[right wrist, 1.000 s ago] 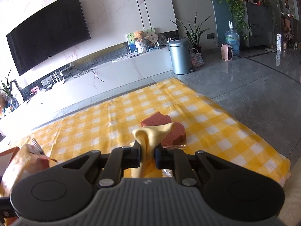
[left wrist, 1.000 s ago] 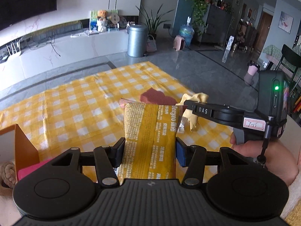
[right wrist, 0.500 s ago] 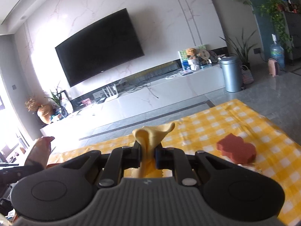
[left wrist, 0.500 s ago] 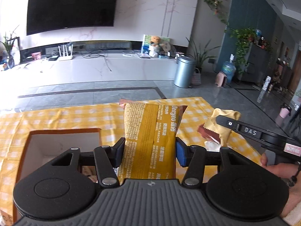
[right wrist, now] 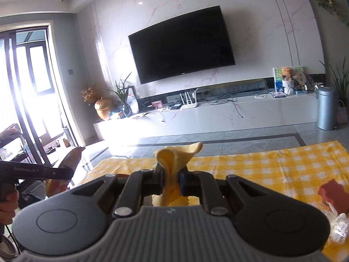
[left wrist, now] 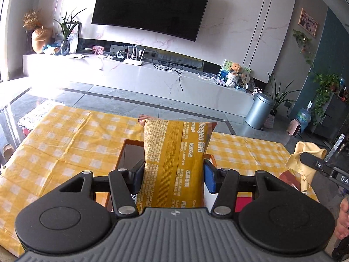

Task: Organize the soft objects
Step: 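Carry the snack packet and yellow cloth with both tools over the white box, then open the right tool to drop the yellow cloth while the left tool releases the packet into the box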

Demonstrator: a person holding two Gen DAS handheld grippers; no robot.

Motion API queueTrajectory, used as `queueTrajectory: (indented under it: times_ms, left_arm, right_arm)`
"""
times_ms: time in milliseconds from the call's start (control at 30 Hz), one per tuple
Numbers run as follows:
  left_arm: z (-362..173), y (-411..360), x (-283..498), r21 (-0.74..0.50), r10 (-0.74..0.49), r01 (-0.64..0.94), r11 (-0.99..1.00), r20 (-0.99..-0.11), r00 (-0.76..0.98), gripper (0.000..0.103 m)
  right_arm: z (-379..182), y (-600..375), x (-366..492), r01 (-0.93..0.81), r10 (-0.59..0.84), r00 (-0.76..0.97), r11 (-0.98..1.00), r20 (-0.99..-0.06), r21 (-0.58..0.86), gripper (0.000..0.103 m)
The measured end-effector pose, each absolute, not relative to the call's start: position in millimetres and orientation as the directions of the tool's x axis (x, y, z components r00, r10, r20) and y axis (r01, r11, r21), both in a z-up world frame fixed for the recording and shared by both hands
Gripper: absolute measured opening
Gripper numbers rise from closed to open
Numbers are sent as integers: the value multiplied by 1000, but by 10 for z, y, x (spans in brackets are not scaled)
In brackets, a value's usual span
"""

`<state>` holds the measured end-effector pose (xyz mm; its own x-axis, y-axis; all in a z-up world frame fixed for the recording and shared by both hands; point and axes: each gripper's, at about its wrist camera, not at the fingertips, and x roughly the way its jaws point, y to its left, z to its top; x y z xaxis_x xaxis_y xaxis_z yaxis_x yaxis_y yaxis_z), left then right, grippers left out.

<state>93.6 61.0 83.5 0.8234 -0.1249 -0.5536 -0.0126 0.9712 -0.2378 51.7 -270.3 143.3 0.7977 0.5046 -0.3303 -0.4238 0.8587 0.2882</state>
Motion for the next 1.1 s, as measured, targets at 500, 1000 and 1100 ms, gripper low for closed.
queueTrajectory:
  times_ms: [500,1000,1100]
  left_arm:
    - [592,1046,842,-319,-145,-16,948,-475,868,62]
    - [540,1269,898,-377,-163,-32,926,-474,865,62]
    - [533,1298,906,-385,-164,-39,922,-479,862,62]
  right_arm:
    - [1333,-1152,955,-564,433,677,825,-594,-41,9]
    - [429,-398,2049,-589,116,466,781,-877,-209,9]
    - [285,-293,2137,-586,56,456,770,-888,-253,9]
